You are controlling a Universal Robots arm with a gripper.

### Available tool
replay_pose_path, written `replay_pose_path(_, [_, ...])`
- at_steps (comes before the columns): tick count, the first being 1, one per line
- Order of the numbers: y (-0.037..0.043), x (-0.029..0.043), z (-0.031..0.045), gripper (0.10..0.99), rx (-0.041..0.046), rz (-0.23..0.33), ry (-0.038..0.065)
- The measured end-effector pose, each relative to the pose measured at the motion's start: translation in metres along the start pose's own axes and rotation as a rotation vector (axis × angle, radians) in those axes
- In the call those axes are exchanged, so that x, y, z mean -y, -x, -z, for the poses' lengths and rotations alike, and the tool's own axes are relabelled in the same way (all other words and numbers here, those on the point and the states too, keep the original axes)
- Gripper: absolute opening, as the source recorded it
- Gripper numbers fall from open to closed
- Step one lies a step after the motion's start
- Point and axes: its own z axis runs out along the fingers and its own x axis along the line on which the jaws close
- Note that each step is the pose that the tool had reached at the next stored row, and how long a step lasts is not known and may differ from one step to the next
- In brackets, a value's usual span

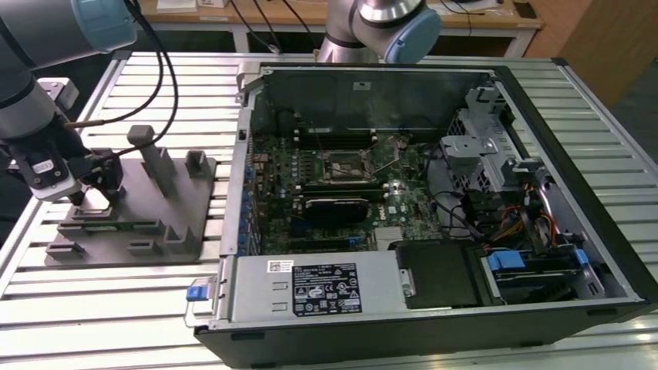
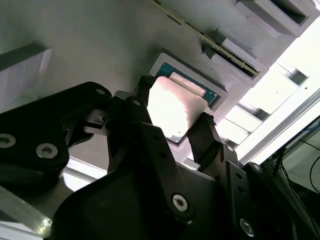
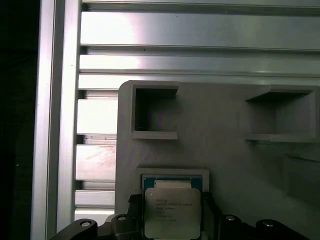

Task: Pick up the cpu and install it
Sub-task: 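Pick up the cpu and move it towards the insertion slot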

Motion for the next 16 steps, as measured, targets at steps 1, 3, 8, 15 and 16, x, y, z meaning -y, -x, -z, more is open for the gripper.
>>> replay_pose_path(1, [0.0000,0.0000,0.0000,0.588,-0.0001,0.000,0.000])
replay_pose_path(3, [0.0000,0.0000,-0.0002,0.588,0.0002,0.000,0.000])
replay_pose_path(8, [0.0000,0.0000,-0.0003,0.573,0.0000,0.000,0.000])
replay_pose_path(15, [0.0000,0.0000,-0.0005,0.541,0.0002,0.000,0.000])
replay_pose_path(16, [0.0001,0.0000,0.0000,0.541,0.0005,0.000,0.000])
